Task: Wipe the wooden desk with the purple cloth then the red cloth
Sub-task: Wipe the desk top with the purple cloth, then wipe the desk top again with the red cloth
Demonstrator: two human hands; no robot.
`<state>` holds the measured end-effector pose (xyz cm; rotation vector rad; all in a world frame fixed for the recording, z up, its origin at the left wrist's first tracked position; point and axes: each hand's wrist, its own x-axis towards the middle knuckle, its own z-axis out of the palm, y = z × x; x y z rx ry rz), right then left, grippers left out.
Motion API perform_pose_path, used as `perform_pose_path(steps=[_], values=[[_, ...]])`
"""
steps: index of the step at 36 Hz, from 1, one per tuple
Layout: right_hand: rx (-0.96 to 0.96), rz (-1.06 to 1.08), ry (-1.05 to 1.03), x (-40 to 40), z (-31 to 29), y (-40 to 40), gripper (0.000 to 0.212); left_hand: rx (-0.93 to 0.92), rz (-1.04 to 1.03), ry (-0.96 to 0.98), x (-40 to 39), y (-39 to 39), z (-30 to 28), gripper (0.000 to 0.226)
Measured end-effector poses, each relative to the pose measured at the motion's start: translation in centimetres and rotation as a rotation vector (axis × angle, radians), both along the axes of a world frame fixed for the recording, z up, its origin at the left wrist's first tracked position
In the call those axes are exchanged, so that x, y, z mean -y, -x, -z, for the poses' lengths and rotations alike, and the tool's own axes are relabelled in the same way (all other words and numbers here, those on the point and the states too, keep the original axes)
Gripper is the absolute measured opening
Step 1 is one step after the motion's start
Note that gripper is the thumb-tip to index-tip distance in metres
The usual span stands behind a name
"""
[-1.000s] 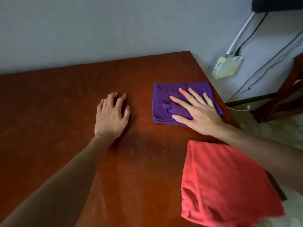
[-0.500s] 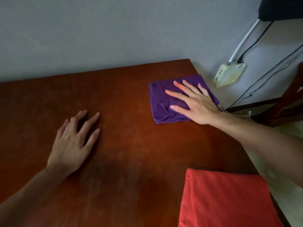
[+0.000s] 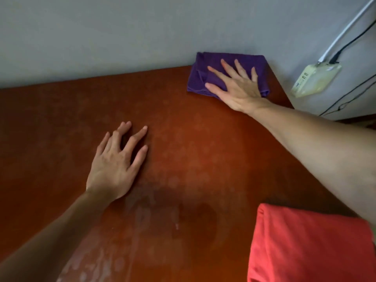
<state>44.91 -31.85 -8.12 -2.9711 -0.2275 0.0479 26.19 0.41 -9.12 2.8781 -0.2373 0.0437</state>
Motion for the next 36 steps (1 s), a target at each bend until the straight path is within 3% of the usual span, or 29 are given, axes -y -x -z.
perform_pose_path(steps=[11, 16, 22, 27, 31, 33, 36], values=[[0.086, -0.103, -0.024, -7.4, 0.9, 15.6, 0.06, 0.156, -0.07, 0.144, -0.2, 0.5, 0.2, 0.046], [0.119, -0.164, -0.022, -9.1, 1.5, 24.8, 0.065, 0.129, -0.121, 0.285, -1.1, 2.7, 0.1, 0.041], [0.143, -0.194, -0.019, -10.8, 1.6, 35.2, 0.062, 0.097, -0.062, 0.261, -2.6, 8.5, -0.2, 0.045], [0.111, -0.283, -0.02, -11.6, 1.4, 42.5, 0.062, 0.106, -0.078, 0.314, -2.7, 11.5, -1.2, 0.034], [0.066, -0.301, -0.043, -11.8, 1.1, 44.8, 0.06, 0.094, -0.061, 0.334, -1.1, 12.8, -2.2, 0.035], [0.058, -0.28, -0.176, -11.4, 0.4, 44.4, 0.059, 0.094, -0.013, 0.327, 0.2, 13.2, -2.8, 0.038], [0.23, -0.197, -0.335, -8.5, -1.3, 43.1, 0.053, 0.102, 0.055, 0.28, 2.9, 13.4, -3.5, 0.037]])
